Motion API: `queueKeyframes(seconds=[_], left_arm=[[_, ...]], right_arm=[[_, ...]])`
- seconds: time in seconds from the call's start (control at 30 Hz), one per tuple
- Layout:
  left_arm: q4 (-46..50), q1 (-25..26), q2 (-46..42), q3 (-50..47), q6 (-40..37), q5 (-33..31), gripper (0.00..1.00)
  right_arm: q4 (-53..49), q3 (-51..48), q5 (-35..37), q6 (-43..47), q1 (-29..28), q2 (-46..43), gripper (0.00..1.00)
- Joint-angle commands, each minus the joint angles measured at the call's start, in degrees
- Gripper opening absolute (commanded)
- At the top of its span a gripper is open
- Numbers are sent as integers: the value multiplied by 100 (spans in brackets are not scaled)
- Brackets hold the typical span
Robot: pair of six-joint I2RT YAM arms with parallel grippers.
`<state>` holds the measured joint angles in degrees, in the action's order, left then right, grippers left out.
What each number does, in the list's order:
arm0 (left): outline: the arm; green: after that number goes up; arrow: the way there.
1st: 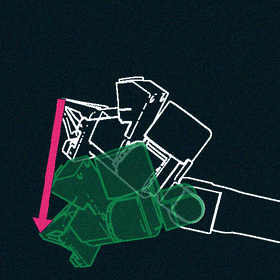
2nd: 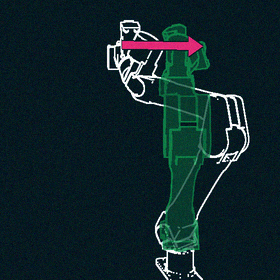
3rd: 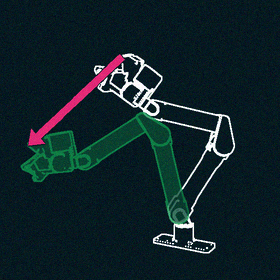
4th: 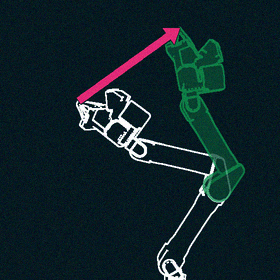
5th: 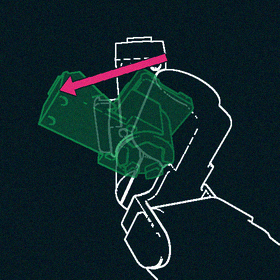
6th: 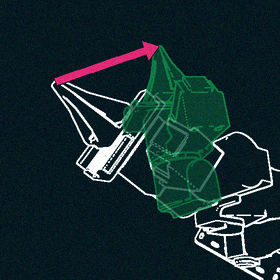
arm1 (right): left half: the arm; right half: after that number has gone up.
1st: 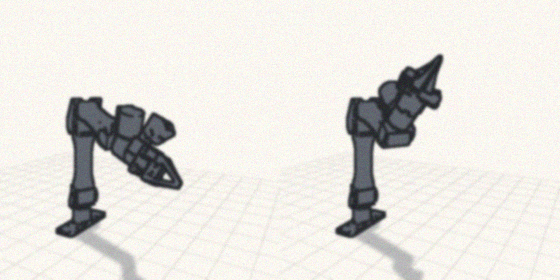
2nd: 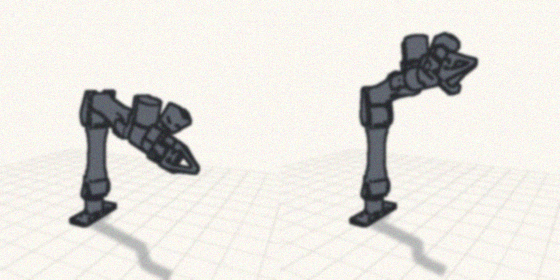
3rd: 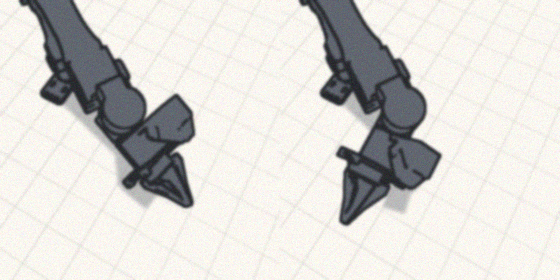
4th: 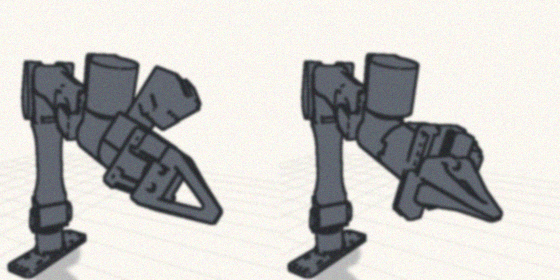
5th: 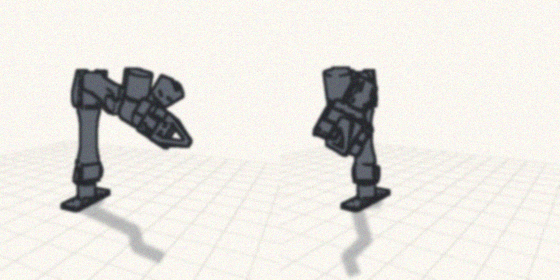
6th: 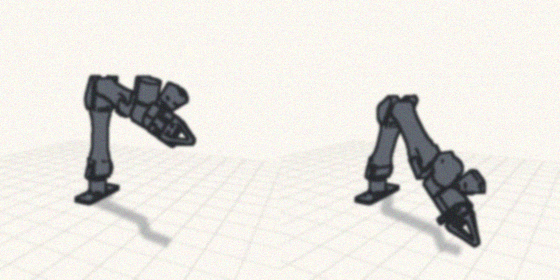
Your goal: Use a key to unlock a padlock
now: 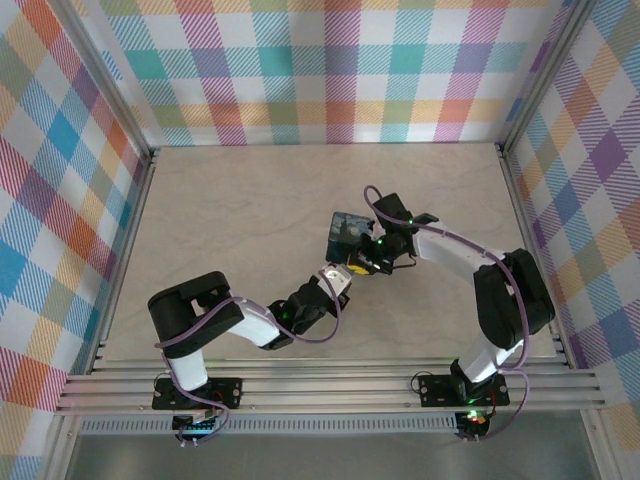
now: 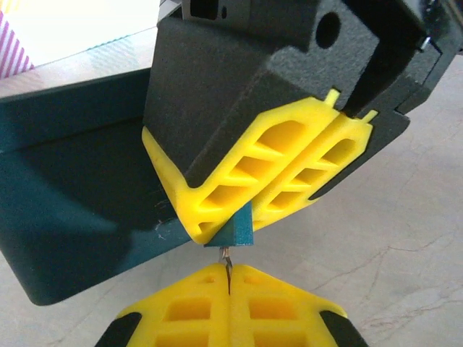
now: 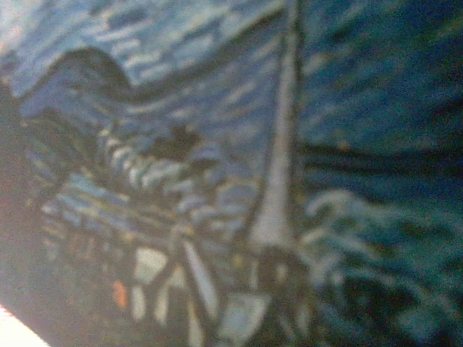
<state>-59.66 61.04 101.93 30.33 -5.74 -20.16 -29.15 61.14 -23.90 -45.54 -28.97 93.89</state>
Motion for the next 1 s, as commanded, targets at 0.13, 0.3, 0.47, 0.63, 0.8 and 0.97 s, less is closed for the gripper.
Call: queueKeyframes(seconds=[0.13, 0.3, 0.47, 0.63, 0.8, 0.97], left_arm=[[897, 75, -420, -88, 934, -124, 21], [1982, 64, -1093, -218, 1371, 32, 31], [3314, -101, -1844, -38, 1419, 447, 34], [4409, -564, -2465, 415, 1908, 950, 34], [5139, -1063, -2719, 952, 2365, 1394, 32], [5444, -1154, -2787, 1161, 2331, 1462, 31]], right_arm=[[-1083, 610, 64, 958, -45, 569, 0], [-607, 318, 343, 1163, -29, 700, 0], [190, -418, 516, 1384, -31, 559, 0], [1196, -1053, 481, 1408, -30, 569, 0], [1548, -1263, 606, 1737, -29, 603, 16], [2245, -1816, 799, 1647, -29, 269, 27]])
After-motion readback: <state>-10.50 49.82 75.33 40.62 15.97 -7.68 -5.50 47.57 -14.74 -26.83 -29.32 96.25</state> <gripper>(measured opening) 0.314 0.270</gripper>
